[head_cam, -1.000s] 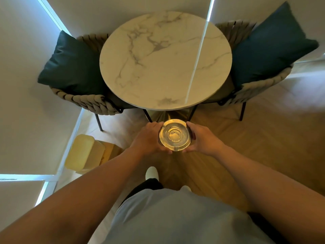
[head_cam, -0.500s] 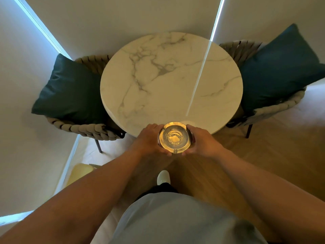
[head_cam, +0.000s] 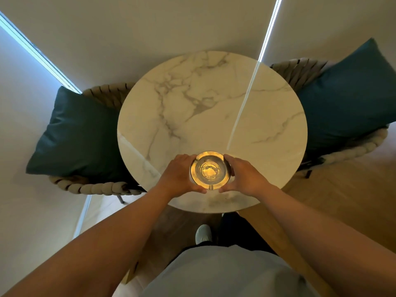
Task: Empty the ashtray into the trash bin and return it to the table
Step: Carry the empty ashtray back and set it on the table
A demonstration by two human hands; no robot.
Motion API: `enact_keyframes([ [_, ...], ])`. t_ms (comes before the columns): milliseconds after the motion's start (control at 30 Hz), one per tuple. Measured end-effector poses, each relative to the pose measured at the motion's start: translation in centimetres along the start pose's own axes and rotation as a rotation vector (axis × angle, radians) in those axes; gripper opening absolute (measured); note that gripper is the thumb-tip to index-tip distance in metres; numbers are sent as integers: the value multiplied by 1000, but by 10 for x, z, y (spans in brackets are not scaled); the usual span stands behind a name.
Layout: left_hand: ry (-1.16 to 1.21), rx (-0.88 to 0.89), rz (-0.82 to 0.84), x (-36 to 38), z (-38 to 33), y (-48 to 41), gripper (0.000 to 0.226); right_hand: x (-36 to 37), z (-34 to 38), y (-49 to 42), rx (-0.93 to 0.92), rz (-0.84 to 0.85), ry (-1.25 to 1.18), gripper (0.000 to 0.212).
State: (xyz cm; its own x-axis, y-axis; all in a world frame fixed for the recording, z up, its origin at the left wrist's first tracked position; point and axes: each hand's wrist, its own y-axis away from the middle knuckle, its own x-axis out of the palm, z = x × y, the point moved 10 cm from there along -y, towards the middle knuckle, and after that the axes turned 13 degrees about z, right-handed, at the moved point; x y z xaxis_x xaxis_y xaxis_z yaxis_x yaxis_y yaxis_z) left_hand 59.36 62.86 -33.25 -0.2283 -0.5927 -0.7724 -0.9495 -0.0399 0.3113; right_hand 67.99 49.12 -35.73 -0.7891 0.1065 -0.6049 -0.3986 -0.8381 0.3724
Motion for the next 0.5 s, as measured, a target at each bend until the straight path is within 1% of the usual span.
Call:
enact_keyframes([
  [267, 23, -98, 16, -22, 10, -60, 102, -41, -24, -50, -9, 45, -25, 91],
  [500, 34, -156, 10, -31, 28, -104, 104, -65, -42, -95, -5, 78, -25, 96],
])
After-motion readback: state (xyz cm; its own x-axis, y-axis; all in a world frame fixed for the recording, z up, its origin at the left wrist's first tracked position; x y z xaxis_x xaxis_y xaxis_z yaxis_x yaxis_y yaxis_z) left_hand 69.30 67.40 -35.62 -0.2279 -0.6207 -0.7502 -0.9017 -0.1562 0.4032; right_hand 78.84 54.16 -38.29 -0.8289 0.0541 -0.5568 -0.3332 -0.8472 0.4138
